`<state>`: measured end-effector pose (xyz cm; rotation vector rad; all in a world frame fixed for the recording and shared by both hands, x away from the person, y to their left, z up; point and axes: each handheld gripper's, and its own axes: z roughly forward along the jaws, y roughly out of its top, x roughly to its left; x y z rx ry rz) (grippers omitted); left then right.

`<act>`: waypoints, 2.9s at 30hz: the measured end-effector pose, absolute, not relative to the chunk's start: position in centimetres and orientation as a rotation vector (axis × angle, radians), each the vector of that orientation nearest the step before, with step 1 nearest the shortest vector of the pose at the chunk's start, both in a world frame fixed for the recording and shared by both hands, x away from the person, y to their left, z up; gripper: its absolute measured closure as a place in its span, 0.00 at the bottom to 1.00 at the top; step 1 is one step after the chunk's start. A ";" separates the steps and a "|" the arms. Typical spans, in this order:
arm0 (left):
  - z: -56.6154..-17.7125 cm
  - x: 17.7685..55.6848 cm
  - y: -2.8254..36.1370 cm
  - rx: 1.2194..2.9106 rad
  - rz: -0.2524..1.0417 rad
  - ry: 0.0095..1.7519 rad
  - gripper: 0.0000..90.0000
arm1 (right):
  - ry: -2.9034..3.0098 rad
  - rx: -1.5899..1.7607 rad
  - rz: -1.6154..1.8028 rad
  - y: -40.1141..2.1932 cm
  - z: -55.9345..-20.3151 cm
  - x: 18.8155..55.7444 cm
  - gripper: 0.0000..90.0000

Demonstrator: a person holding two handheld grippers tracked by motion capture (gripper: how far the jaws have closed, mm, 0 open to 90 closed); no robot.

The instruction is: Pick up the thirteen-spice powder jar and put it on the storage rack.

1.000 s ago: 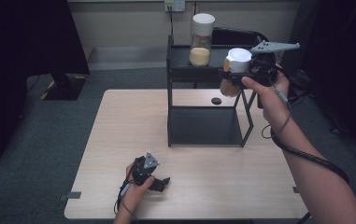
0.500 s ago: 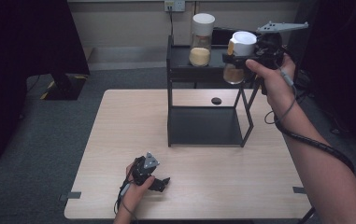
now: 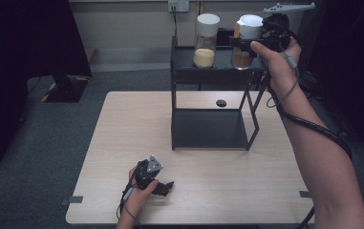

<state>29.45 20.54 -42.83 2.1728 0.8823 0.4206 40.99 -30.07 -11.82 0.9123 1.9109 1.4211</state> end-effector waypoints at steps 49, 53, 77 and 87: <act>-42.8 29.4 20.5 2.172 0.423 0.885 0.00 | 1.863 0.990 1.354 -27.9 -13.2 44.7 0.08; -42.8 29.3 20.5 2.171 0.422 0.889 0.00 | 1.873 0.993 1.340 -28.0 -12.9 44.3 0.04; -42.9 29.3 20.5 2.169 0.423 0.890 0.00 | 1.798 1.044 1.426 -27.7 -14.0 40.7 0.00; -42.9 29.3 20.5 2.168 0.425 0.891 0.00 | 1.806 1.037 1.437 -28.1 -15.0 39.2 0.00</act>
